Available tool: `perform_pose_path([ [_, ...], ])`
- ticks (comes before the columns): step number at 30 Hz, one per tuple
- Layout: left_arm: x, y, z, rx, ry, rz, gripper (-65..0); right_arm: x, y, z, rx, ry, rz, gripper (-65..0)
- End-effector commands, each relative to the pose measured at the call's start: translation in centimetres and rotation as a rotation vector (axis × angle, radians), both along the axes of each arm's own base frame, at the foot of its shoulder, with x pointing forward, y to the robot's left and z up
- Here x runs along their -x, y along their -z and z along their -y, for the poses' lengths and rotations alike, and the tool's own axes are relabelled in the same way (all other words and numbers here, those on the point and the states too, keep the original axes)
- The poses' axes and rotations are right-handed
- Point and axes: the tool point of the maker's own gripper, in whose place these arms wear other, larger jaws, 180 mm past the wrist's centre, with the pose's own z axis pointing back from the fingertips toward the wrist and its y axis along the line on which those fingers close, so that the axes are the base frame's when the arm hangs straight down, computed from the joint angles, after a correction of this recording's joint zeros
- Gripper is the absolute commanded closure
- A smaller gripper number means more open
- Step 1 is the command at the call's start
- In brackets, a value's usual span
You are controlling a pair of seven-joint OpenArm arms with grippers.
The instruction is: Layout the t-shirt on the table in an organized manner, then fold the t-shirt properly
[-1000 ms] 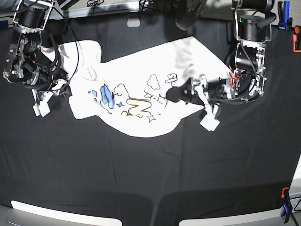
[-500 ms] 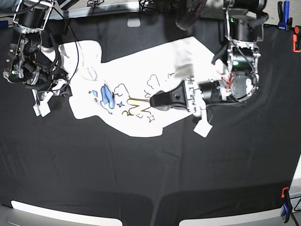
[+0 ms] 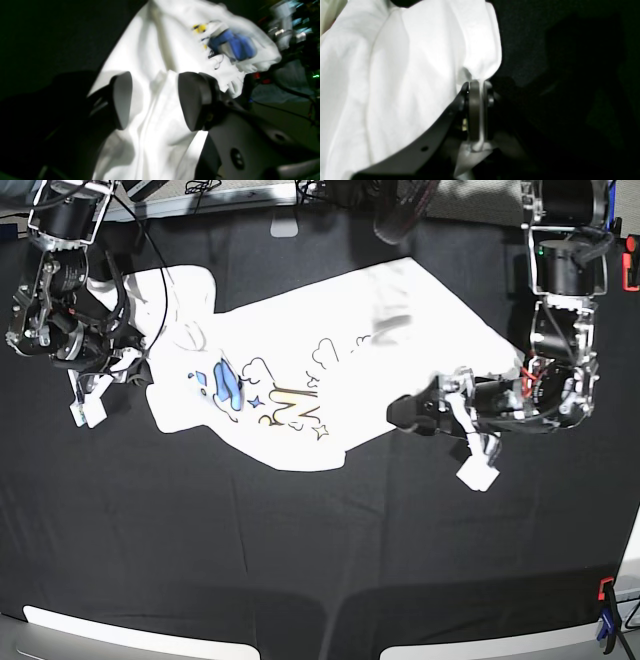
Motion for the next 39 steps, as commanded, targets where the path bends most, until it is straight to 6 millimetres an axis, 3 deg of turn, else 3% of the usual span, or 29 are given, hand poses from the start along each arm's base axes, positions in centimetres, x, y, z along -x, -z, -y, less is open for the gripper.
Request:
perform_pose_path([
  [1, -1.1, -1.6, 0.6, 0.035, -0.006, 0.052, -32.0, -0.3, -0.6, 0.4, 0.018, -0.011, 0.01, 0.0],
  [9, 2.1, 0.7, 4.4, 0.066, 0.042, -0.035, -32.0, -0.3, -0.6, 0.4, 0.018, -0.011, 0.01, 0.0],
  [14, 1.8, 2.4, 4.0, -0.019, -0.007, -0.004, -32.0, -0.3, -0.6, 0.4, 0.018, -0.011, 0.009, 0.0],
  [19, 2.2, 2.4, 4.2, -0.009, 0.011, -0.023, -31.9, -0.3, -0.6, 0.4, 0.018, -0.011, 0.01, 0.0],
  [21, 2.1, 1.6, 4.6, 0.041, 0.006, -0.023, -27.0, -0.3, -0.6, 0.4, 0.018, -0.011, 0.01, 0.0],
  [25, 1.6, 0.3, 5.0, 0.111, -0.01, -0.01, 0.0, -0.3, -0.6, 0.4, 0.018, -0.011, 0.01, 0.0],
  [33, -0.1, -1.2, 4.7, 0.119, -0.013, 0.037, 0.0, -0.3, -0.5, 0.4, 0.018, -0.011, 0.009, 0.0],
  [39, -2.2, -2.5, 2.2, 0.062, -0.023, 0.094, 0.0, -0.3, -0.6, 0.4, 0.018, -0.011, 0.011, 0.0],
])
